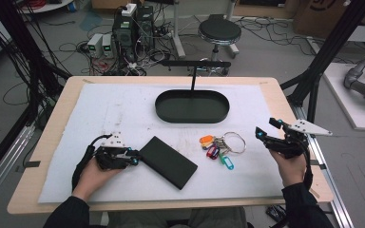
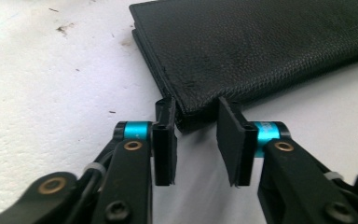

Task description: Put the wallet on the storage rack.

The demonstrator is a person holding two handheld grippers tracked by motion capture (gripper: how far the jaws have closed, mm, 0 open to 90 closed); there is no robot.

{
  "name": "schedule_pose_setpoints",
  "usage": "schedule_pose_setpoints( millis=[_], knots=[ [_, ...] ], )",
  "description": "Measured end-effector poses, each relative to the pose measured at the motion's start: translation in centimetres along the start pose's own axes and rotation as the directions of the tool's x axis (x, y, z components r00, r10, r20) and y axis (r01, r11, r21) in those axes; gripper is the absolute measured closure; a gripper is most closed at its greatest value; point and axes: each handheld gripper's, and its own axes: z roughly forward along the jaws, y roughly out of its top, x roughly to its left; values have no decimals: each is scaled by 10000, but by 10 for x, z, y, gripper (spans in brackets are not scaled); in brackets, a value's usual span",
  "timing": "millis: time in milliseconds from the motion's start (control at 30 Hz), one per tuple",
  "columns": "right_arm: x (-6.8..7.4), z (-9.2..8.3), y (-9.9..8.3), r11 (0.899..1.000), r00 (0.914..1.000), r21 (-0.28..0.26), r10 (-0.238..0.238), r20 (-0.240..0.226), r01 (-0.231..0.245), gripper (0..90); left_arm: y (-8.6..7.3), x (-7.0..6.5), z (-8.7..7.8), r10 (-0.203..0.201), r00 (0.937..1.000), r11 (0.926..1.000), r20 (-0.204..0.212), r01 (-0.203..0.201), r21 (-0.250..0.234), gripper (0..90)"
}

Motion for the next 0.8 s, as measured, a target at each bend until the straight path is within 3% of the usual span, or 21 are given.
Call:
schedule_pose_setpoints(
  millis=[167,200,267,300,367,500,567,600,667,800],
  knots=[
    [16,6,2,9998,9983,-146,-140,-574,132,271,1,1,-1,-260,9997,9997,-20,260,-45,754],
    [26,9,3,9997,9948,-213,-136,-1006,115,271,1,2,-1,-394,9992,9992,-4,394,-42,756],
    [38,14,4,9997,9894,-205,-167,-1443,139,271,2,2,-1,-440,9990,9990,-12,440,-34,758],
    [38,14,4,9997,9894,-205,-167,-1443,139,271,2,2,-1,-440,9990,9990,-12,440,-34,760],
    [59,20,5,9992,9783,-191,-396,-2032,365,271,3,1,-1,-527,9986,9986,-54,527,-35,769],
    [84,26,2,9964,9626,-362,-837,-2578,770,294,4,1,-1,-595,9982,9982,-69,595,-37,775],
    [89,28,1,9959,9577,-332,-901,-2732,842,295,4,1,-1,-603,9981,9982,-82,603,-29,775],
    [99,32,1,9943,9479,-217,-1060,-3005,1043,296,4,1,-1,-635,9980,9980,-71,635,-10,775],
    [103,33,0,9930,9446,-171,-1167,-3068,1171,296,4,1,-1,-647,9979,9979,-74,647,-12,776],
    [123,43,-4,9866,9221,172,-1453,-3587,1621,300,4,2,-1,-716,9974,9974,-58,716,-13,776]
  ],
)
